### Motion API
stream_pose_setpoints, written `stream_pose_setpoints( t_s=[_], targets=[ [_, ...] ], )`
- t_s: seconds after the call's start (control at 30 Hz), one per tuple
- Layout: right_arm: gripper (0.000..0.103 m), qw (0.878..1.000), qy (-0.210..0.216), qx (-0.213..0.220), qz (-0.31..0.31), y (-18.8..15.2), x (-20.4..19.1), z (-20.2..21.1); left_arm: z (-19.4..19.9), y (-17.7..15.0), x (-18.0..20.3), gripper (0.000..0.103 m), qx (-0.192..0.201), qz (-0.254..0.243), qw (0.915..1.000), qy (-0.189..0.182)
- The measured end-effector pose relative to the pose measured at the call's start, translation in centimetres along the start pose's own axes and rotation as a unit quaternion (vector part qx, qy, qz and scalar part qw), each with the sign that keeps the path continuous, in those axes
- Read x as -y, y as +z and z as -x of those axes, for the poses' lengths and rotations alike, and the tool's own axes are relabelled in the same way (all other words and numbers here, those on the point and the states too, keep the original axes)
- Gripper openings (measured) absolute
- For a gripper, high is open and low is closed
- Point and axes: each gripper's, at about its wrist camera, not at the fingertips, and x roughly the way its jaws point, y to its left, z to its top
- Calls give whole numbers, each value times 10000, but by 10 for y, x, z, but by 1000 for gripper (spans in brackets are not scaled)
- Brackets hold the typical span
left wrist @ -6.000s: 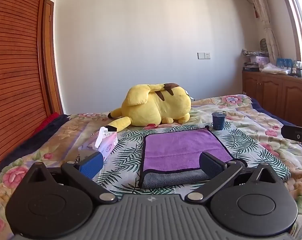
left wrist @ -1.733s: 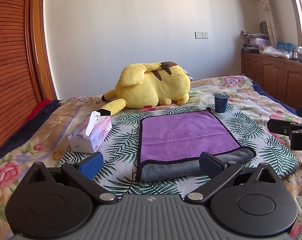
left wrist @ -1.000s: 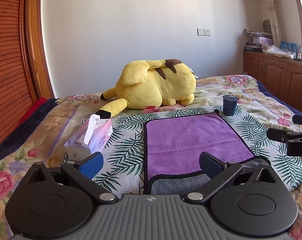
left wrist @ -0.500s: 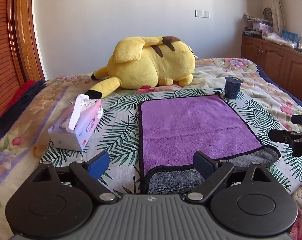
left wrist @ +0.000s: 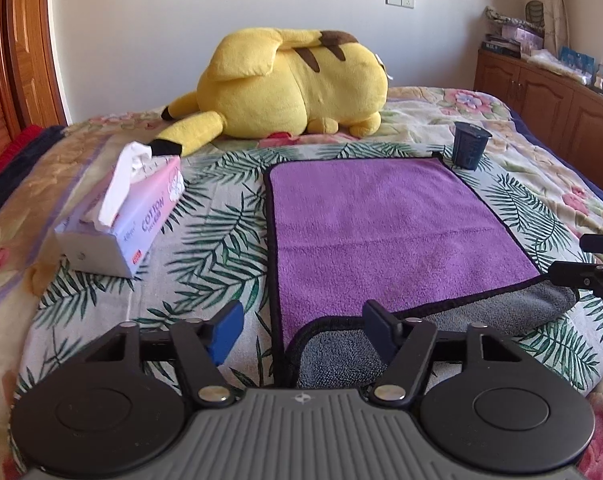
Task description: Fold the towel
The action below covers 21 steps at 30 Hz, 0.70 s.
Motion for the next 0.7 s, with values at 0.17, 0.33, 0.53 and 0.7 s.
stream_pose_setpoints(
  t_s=[0.17,0.33,0.53,0.7],
  targets=[
    [92,9998,28,-179,21,-4,2,-11,-13,-5,-5,36,-204,65,9997,-66],
    [88,9990,110,-422,-106,-9,7,-21,-19,-11,-4,19,-415,19,9991,-124],
    [84,9978,237,-571,-223,-11,10,-23,-17,-13,0,6,-411,-55,9990,-178],
    [83,9967,310,-701,-275,-11,11,-25,-15,-13,1,5,-371,-33,9991,-187]
  ],
)
